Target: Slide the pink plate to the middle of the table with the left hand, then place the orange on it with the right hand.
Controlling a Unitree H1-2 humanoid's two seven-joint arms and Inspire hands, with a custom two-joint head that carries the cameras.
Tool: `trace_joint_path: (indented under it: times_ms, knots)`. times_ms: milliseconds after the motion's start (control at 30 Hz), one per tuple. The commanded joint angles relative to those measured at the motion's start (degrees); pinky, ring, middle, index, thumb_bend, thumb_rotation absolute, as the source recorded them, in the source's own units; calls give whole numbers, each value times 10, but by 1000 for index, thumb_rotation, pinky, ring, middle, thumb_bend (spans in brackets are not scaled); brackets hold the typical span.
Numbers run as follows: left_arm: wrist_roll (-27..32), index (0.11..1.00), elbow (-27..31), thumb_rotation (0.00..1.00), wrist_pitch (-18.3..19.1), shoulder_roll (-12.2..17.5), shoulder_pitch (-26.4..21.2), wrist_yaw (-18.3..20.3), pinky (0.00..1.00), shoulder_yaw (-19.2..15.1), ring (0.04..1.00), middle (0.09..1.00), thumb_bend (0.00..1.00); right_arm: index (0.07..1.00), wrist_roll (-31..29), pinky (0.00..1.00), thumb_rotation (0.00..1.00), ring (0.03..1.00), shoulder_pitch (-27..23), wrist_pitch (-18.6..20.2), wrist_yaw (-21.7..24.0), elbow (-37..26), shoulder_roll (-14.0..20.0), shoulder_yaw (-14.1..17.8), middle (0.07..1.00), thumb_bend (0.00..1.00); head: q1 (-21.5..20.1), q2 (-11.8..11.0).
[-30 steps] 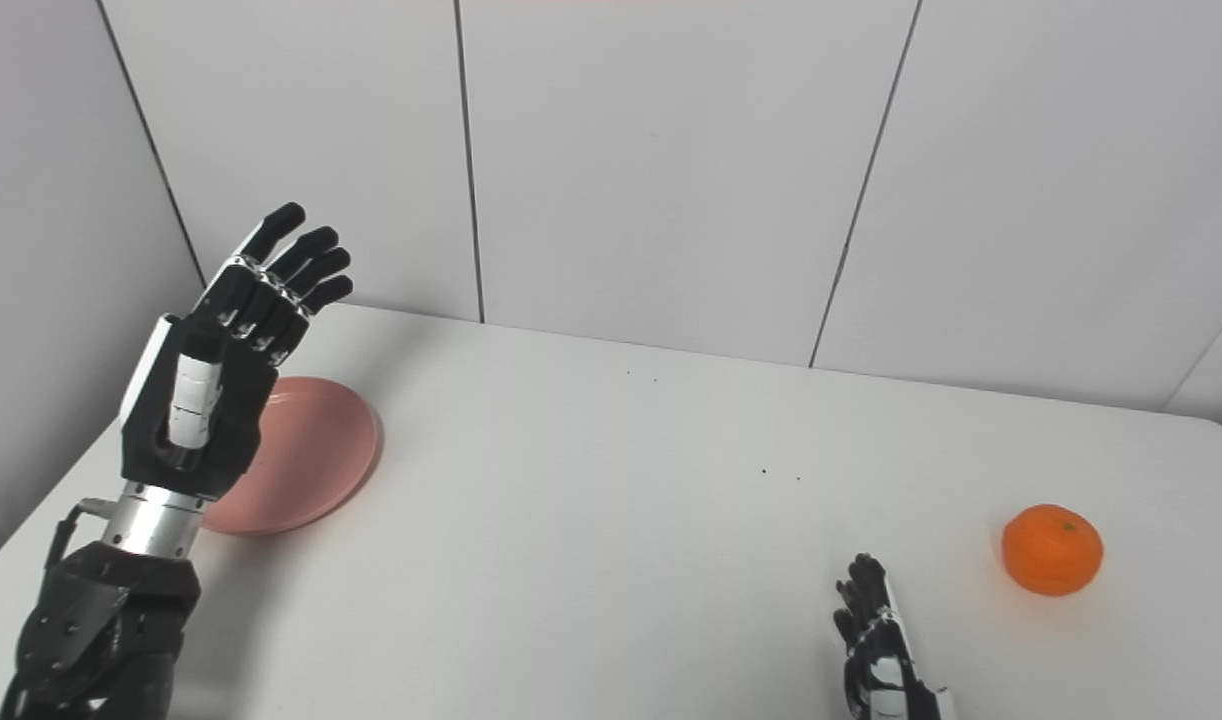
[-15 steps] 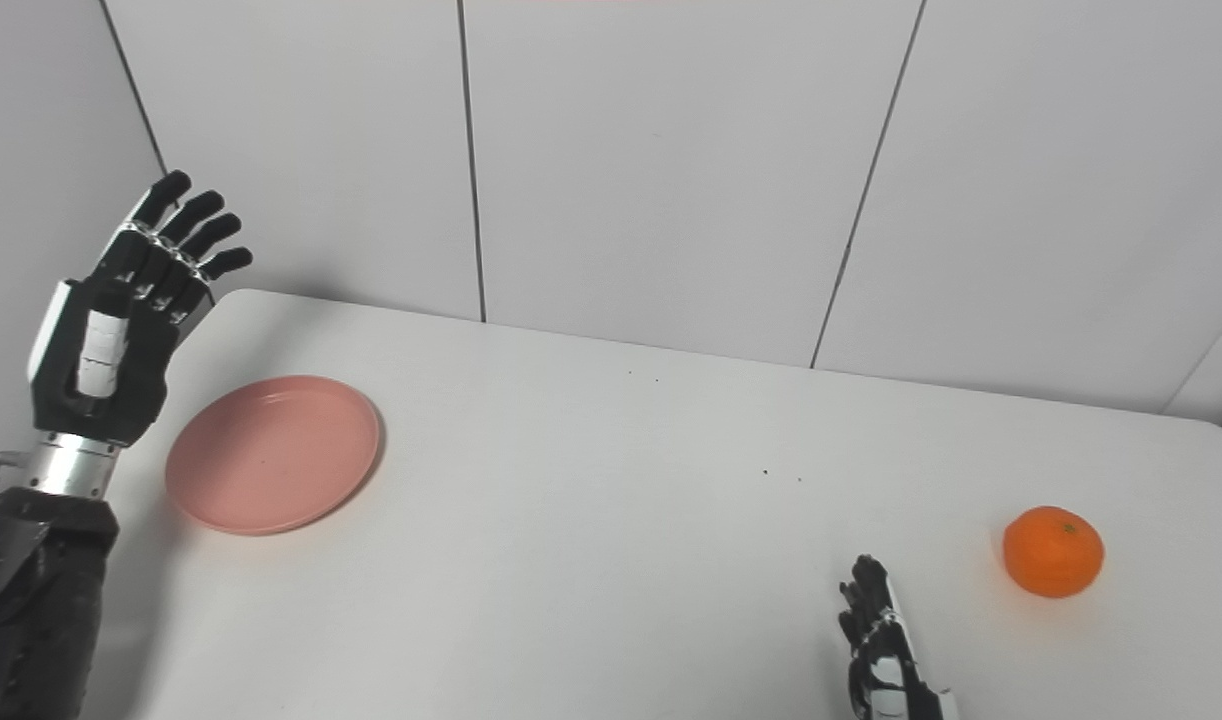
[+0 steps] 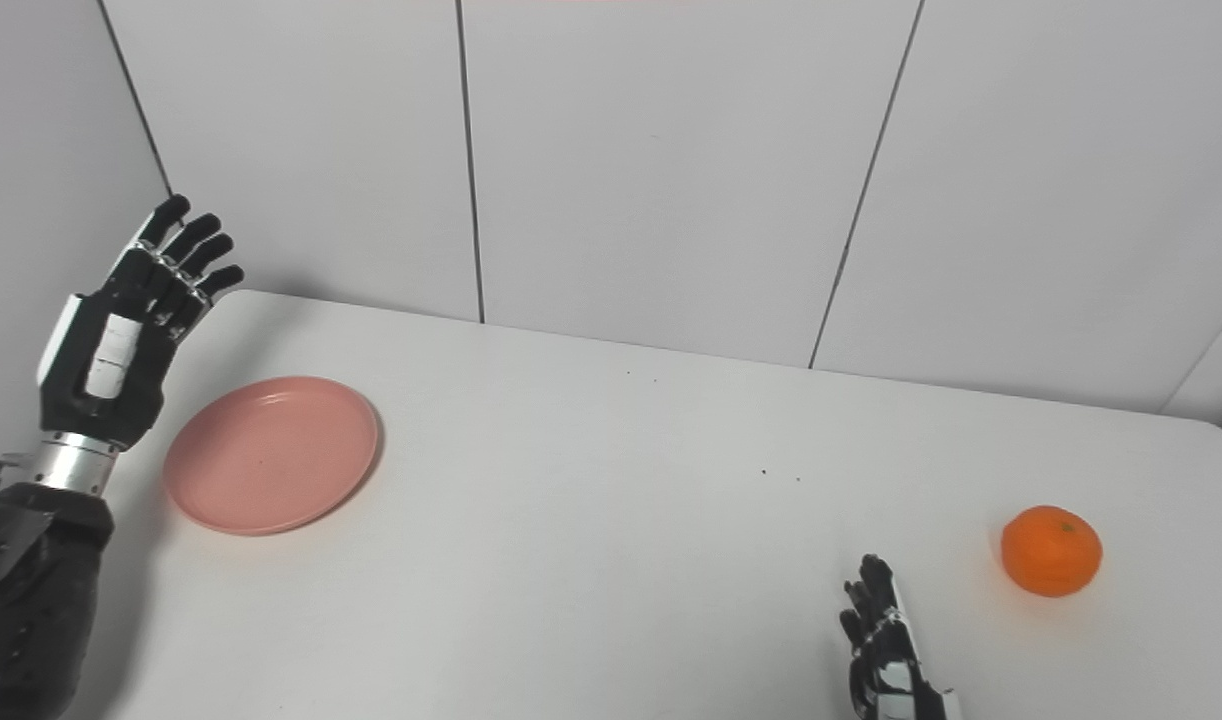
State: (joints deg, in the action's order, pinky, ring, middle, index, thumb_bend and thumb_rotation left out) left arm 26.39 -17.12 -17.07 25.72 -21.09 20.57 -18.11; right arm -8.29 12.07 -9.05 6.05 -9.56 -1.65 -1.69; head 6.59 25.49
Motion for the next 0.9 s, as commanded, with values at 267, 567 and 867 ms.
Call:
trace_joint_path:
  times_ms: [267, 567, 867]
  knots:
    - [-12, 1000, -43, 730, -25, 26, -27, 10, 798, -7, 929, 973, 950, 964, -9, 1000, 1000, 1000, 25, 25, 2, 49, 1, -4, 1000, 920, 0, 3]
    - [-14, 983, -80, 745, 4, 45, -36, 3, 912, -13, 965, 975, 959, 966, -7, 1000, 1000, 1000, 27, 29, 1, 44, 0, -5, 1000, 915, -1, 6]
    - [-17, 989, -119, 731, 14, 53, -46, -11, 998, -23, 988, 987, 977, 965, -7, 1000, 1000, 1000, 29, 32, 3, 39, 2, -5, 1000, 919, -1, 12]
